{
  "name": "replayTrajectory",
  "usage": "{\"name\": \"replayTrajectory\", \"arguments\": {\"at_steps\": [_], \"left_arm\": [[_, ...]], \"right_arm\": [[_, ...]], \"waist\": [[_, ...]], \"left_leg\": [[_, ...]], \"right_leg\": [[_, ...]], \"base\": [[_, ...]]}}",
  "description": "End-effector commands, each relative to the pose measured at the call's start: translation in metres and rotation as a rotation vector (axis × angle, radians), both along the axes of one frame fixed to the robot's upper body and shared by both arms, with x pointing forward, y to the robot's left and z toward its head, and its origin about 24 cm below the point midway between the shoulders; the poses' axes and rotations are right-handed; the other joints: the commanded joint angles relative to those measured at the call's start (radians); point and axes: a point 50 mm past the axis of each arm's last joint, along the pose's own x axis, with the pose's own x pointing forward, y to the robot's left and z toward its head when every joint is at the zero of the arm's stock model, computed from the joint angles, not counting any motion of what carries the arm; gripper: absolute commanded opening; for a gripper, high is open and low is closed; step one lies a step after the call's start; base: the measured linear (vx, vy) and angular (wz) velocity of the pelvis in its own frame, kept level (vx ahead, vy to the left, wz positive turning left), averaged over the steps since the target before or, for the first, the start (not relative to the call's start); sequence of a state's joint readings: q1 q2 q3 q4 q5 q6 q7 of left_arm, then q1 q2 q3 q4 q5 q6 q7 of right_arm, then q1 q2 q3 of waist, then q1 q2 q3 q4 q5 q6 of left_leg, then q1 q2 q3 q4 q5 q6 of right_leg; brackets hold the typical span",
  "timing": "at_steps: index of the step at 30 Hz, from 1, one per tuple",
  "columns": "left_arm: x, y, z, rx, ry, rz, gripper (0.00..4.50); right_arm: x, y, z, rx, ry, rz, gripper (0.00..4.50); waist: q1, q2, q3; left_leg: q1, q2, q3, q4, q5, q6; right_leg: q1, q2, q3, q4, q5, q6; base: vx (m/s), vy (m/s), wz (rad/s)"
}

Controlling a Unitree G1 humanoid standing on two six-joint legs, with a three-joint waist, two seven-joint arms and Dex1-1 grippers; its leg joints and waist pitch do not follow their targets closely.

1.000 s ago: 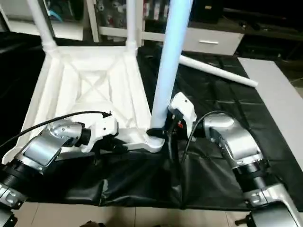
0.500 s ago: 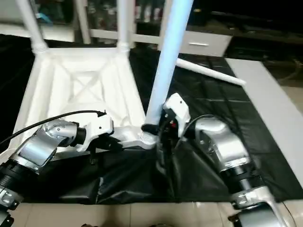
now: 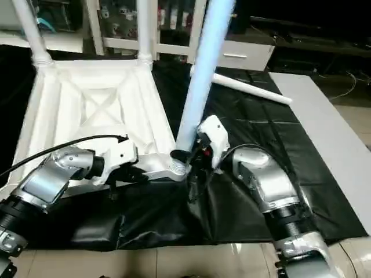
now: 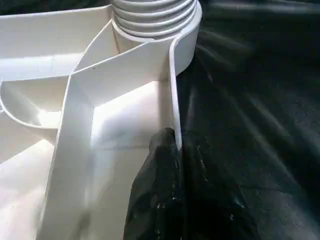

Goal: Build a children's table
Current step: Insert table leg to table base

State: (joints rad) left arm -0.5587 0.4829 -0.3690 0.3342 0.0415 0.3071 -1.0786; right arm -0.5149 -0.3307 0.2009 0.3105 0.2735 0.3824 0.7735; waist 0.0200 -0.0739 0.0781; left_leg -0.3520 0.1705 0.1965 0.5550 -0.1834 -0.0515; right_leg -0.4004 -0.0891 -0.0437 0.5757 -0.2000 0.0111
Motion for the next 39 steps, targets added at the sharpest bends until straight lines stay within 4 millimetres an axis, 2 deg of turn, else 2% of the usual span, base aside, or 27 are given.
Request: {"name": "replayTrajectory", "arguments": {"at_steps": [1, 2, 3, 4, 6, 7, 8, 9, 10, 11, 12, 13, 14, 15, 16, 17, 18, 19, 21, 25, 29, 31, 33, 36, 39], "left_arm": [[-0.001, -0.015, 0.012, -0.09, -0.024, -0.035, 0.0], [-0.003, -0.02, 0.012, -0.097, -0.023, -0.01, 0.0], [-0.005, -0.025, 0.011, -0.113, -0.016, 0.006, 0.0], [-0.005, -0.025, 0.011, -0.113, -0.016, 0.006, 0.0], [-0.008, -0.032, 0.011, -0.134, -0.01, 0.027, 0.0], [-0.011, -0.043, 0.01, -0.152, -0.004, 0.039, 0.0], [-0.013, -0.05, 0.01, -0.161, -0.003, 0.045, 0.0], [-0.016, -0.062, 0.012, -0.181, -0.001, 0.049, 0.0], [-0.017, -0.069, 0.013, -0.193, 0.0, 0.047, 0.0], [-0.019, -0.076, 0.015, -0.206, 0.0, 0.043, 0.0], [-0.02, -0.087, 0.018, -0.228, -0.005, 0.042, 0.0], [-0.02, -0.092, 0.02, -0.238, -0.007, 0.044, 0.0], [-0.02, -0.105, 0.025, -0.274, -0.012, 0.043, 0.0], [-0.019, -0.112, 0.027, -0.294, -0.016, 0.049, 0.0], [-0.019, -0.114, 0.027, -0.295, -0.018, 0.049, 0.0], [-0.018, -0.121, 0.027, -0.301, -0.029, 0.049, 0.0], [-0.016, -0.123, 0.026, -0.301, -0.037, 0.06, 0.0], [-0.014, -0.126, 0.025, -0.298, -0.054, 0.077, 0.0], [-0.012, -0.129, 0.025, -0.3, -0.066, 0.094, 0.0], [-0.008, -0.139, 0.032, -0.365, -0.084, 0.141, 0.0], [-0.007, -0.137, 0.032, -0.362, -0.088, 0.15, 0.0], [-0.006, -0.132, 0.029, -0.341, -0.09, 0.155, 0.0], [-0.006, -0.127, 0.025, -0.325, -0.085, 0.157, 0.0], [-0.005, -0.126, 0.025, -0.325, -0.086, 0.162, 0.0], [-0.005, -0.126, 0.026, -0.326, -0.088, 0.165, 0.0]], "right_arm": [[-0.012, -0.05, -0.077, -0.289, 0.276, -0.328, 1.85], [-0.007, -0.049, -0.076, -0.282, 0.268, -0.39, 1.85], [-0.003, -0.048, -0.075, -0.279, 0.258, -0.429, 1.85], [-0.003, -0.048, -0.075, -0.279, 0.258, -0.429, 1.85], [0.001, -0.046, -0.074, -0.272, 0.249, -0.463, 1.85], [0.006, -0.042, -0.072, -0.254, 0.244, -0.497, 1.85], [0.009, -0.039, -0.07, -0.242, 0.242, -0.514, 1.85], [0.014, -0.034, -0.068, -0.236, 0.235, -0.529, 1.85], [0.016, -0.031, -0.067, -0.235, 0.231, -0.535, 1.85], [0.018, -0.029, -0.065, -0.233, 0.226, -0.54, 1.85], [0.021, -0.025, -0.064, -0.228, 0.223, -0.549, 1.85], [0.022, -0.024, -0.064, -0.227, 0.221, -0.554, 1.85], [0.025, -0.02, -0.063, -0.222, 0.22, -0.564, 1.85], [0.026, -0.018, -0.062, -0.216, 0.218, -0.57, 1.85], [0.026, -0.018, -0.062, -0.216, 0.218, -0.57, 1.85], [0.027, -0.016, -0.061, -0.212, 0.217, -0.573, 1.85], [0.028, -0.014, -0.061, -0.21, 0.216, -0.575, 1.85], [0.029, -0.013, -0.061, -0.205, 0.214, -0.581, 1.85], [0.029, -0.013, -0.061, -0.196, 0.215, -0.587, 1.85], [0.03, -0.011, -0.061, -0.187, 0.219, -0.596, 1.85], [0.031, -0.01, -0.062, -0.182, 0.219, -0.601, 1.85], [0.031, -0.01, -0.062, -0.176, 0.219, -0.602, 1.85], [0.032, -0.008, -0.06, -0.166, 0.215, -0.596, 1.85], [0.032, -0.007, -0.059, -0.157, 0.21, -0.592, 1.85], [0.034, -0.004, -0.056, -0.14, 0.189, -0.577, 1.85]], "waist": [[-0.003, 0.015, -0.017], [-0.012, 0.016, -0.017], [-0.017, 0.014, -0.015], [-0.022, 0.016, -0.016], [-0.029, 0.019, -0.016], [-0.029, 0.019, -0.016], [-0.036, 0.017, -0.015], [-0.038, 0.017, -0.017], [-0.041, 0.011, -0.016], [-0.04, 0.014, -0.015], [-0.042, 0.004, -0.016], [-0.04, 0.006, -0.016], [-0.041, -0.001, -0.018], [-0.041, 0.001, -0.016], [-0.039, 0.001, -0.022], [-0.039, 0.0, -0.024], [-0.035, 0.001, -0.026], [-0.035, -0.004, -0.024], [-0.03, -0.005, -0.023], [-0.027, -0.005, -0.022], [-0.025, -0.006, -0.024], [-0.025, -0.007, -0.023], [-0.026, -0.008, -0.019], [-0.027, -0.009, -0.018], [-0.028, -0.008, -0.018]], "left_leg": [[-0.002, 0.065, -0.055, -0.097, -0.493, -0.059], [0.004, 0.062, -0.06, -0.094, -0.541, -0.069], [0.005, 0.062, -0.062, -0.095, -0.552, -0.07], [0.004, 0.062, -0.065, -0.095, -0.557, -0.068], [0.001, 0.063, -0.066, -0.098, -0.56, -0.067], [0.002, 0.063, -0.067, -0.099, -0.564, -0.067], [0.0, 0.062, -0.068, -0.098, -0.568, -0.068], [0.002, 0.061, -0.068, -0.097, -0.567, -0.068], [-0.001, 0.061, -0.068, -0.097, -0.554, -0.06], [0.0, 0.06, -0.067, -0.096, -0.553, -0.06], [0.0, 0.058, -0.063, -0.094, -0.54, -0.05], [0.002, 0.057, -0.062, -0.092, -0.535, -0.045], [-0.001, 0.056, -0.06, -0.091, -0.517, -0.037], [-0.001, 0.058, -0.061, -0.092, -0.52, -0.038], [0.005, 0.057, -0.058, -0.089, -0.509, -0.038], [0.0, 0.057, -0.057, -0.088, -0.485, -0.034], [-0.003, 0.057, -0.052, -0.088, -0.441, -0.026], [-0.006, 0.055, -0.046, -0.086, -0.416, -0.013], [-0.002, 0.054, -0.042, -0.083, -0.405, 0.0], [-0.004, 0.056, -0.042, -0.083, -0.383, 0.009], [-0.007, 0.057, -0.041, -0.083, -0.362, 0.019], [-0.007, 0.057, -0.041, -0.083, -0.364, 0.02], [-0.008, 0.056, -0.044, -0.085, -0.397, 0.015], [-0.007, 0.056, -0.047, -0.086, -0.417, 0.006], [-0.005, 0.057, -0.049, -0.087, -0.435, -0.001]], "right_leg": [[0.008, -0.069, 0.042, -0.091, -0.573, -0.111], [0.001, -0.071, 0.039, -0.098, -0.627, -0.097], [-0.001, -0.071, 0.039, -0.1, -0.637, -0.094], [0.001, -0.072, 0.037, -0.101, -0.637, -0.093], [0.004, -0.069, 0.034, -0.1, -0.604, -0.099], [0.004, -0.067, 0.032, -0.102, -0.594, -0.099], [0.003, -0.066, 0.032, -0.1, -0.556, -0.116], [0.003, -0.066, 0.033, -0.1, -0.547, -0.118], [0.004, -0.066, 0.034, -0.097, -0.534, -0.125], [0.003, -0.066, 0.035, -0.099, -0.531, -0.126], [0.001, -0.065, 0.037, -0.101, -0.522, -0.126], [0.0, -0.066, 0.038, -0.102, -0.524, -0.126], [0.002, -0.065, 0.038, -0.102, -0.513, -0.125], [0.0, -0.065, 0.038, -0.101, -0.513, -0.127], [0.0, -0.063, 0.038, -0.102, -0.488, -0.129], [0.003, -0.062, 0.039, -0.098, -0.452, -0.135], [0.006, -0.06, 0.041, -0.092, -0.377, -0.152], [0.008, -0.057, 0.041, -0.09, -0.34, -0.161], [0.005, -0.059, 0.043, -0.092, -0.35, -0.163], [0.008, -0.059, 0.042, -0.091, -0.353, -0.165], [0.011, -0.057, 0.041, -0.087, -0.314, -0.169], [0.011, -0.057, 0.04, -0.088, -0.32, -0.168], [0.007, -0.059, 0.039, -0.094, -0.393, -0.153], [0.003, -0.061, 0.039, -0.099, -0.438, -0.135], [-0.001, -0.06, 0.038, -0.101, -0.451, -0.125]], "base": [[-0.039, 0.014, -0.18], [0.0, 0.0, 0.0], [0.0, 0.0, 0.0], [0.0, 0.0, 0.0], [0.0, 0.0, 0.0], [0.0, 0.0, 0.0], [0.0, 0.0, 0.0], [0.0, 0.0, 0.0], [0.0, 0.0, 0.0], [0.0, 0.0, 0.0], [0.0, 0.0, 0.0], [0.0, 0.0, 0.0], [0.0, 0.0, 0.0], [0.0, 0.0, 0.0], [0.0, 0.0, 0.0], [0.0, 0.0, 0.0], [0.0, 0.0, 0.0], [0.0, 0.0, 0.0], [0.0, 0.0, 0.0], [0.0, 0.0, 0.0], [0.0, 0.0, 0.0], [0.0, 0.0, 0.0], [0.0, 0.0, 0.0], [0.0, 0.0, 0.0], [0.0, 0.0, 0.0]]}}
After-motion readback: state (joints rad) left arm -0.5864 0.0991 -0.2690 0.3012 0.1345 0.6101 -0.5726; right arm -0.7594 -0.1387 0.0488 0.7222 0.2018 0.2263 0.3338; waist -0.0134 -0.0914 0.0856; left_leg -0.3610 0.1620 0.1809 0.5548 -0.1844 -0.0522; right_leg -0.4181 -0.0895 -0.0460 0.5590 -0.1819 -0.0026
